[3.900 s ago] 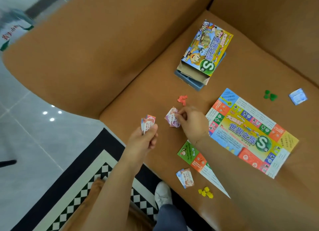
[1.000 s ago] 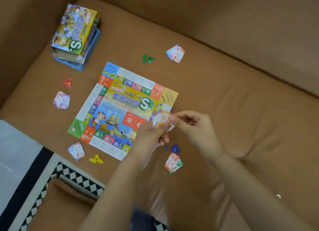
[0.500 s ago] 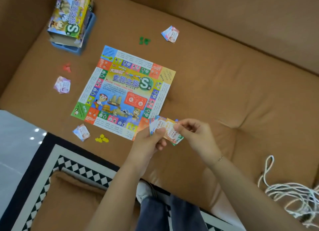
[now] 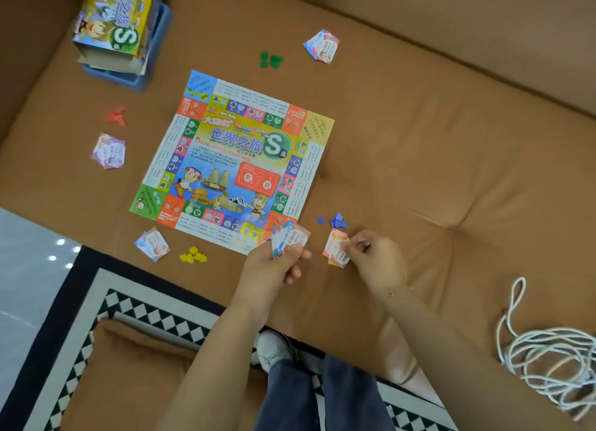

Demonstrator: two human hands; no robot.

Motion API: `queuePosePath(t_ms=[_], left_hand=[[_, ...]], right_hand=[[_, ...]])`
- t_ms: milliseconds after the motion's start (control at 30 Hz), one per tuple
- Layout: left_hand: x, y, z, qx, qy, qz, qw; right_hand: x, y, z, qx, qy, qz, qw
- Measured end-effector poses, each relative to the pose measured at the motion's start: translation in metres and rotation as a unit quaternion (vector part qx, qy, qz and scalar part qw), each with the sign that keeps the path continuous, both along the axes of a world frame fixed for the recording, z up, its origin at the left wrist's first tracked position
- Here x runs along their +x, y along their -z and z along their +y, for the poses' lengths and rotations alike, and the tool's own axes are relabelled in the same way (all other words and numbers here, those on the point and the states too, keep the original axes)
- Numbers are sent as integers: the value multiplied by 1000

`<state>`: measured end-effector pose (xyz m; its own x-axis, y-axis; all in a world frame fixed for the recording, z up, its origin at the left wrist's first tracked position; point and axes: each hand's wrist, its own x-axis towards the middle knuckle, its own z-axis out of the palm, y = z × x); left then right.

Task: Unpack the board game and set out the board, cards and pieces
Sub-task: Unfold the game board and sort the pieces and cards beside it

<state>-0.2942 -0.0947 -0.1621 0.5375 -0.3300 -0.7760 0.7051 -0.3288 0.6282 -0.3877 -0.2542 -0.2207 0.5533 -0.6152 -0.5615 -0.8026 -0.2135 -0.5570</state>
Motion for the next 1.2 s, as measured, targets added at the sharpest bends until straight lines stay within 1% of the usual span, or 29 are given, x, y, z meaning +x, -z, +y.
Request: queuePosePath(t_ms=[67,167,233,267,300,333,367,433,533,633,767,867,967,1067,1200], left_hand=[[0,1,4,-4,-18,0,1000],[0,-2,9,-18,-28,15,999],[2,-4,13,-24,-32,24,999],[3,-6,16,-25,-33,26,999],[5,-8,19,-22,-32,26,999],[7,-10,23,-19,-38,25,999],[9,-13,25,-21,-41,23,999],[14,-19,31,-28,-49,16,998],[21,-32,41,-46,-36,5,998],[27,-42,49,-62,-38,2,997],[37,-44,63,-74,-95,37,992],[45,-42,78,-45,-77,1,996],[52,-41,98,-25,-84,-22,996],[58,-38,124,-20,-100,-20,995],[67,-23,163,-6,-160,-12,987]], right_hand=[[3,-3,3,-41,-22,28,999],[6,-11,6,-73,-32,57,995],[16,-24,8,-75,-31,23,996],[23,-33,10,-50,-20,-25,998],[32,-43,15,-2,-5,-83,997],[43,-54,21,60,-1,-133,989],[51,-64,28,124,1,-158,980],[66,-76,42,211,-30,-153,965],[80,-78,56,253,-88,-145,952],[88,-79,63,288,-65,-169,940],[99,-82,77,289,-60,-173,940],[106,-79,91,290,-47,-160,942],[111,-73,111,286,-23,-149,946],[118,-69,135,249,-39,-149,956],[137,-56,163,199,-41,-155,967]])
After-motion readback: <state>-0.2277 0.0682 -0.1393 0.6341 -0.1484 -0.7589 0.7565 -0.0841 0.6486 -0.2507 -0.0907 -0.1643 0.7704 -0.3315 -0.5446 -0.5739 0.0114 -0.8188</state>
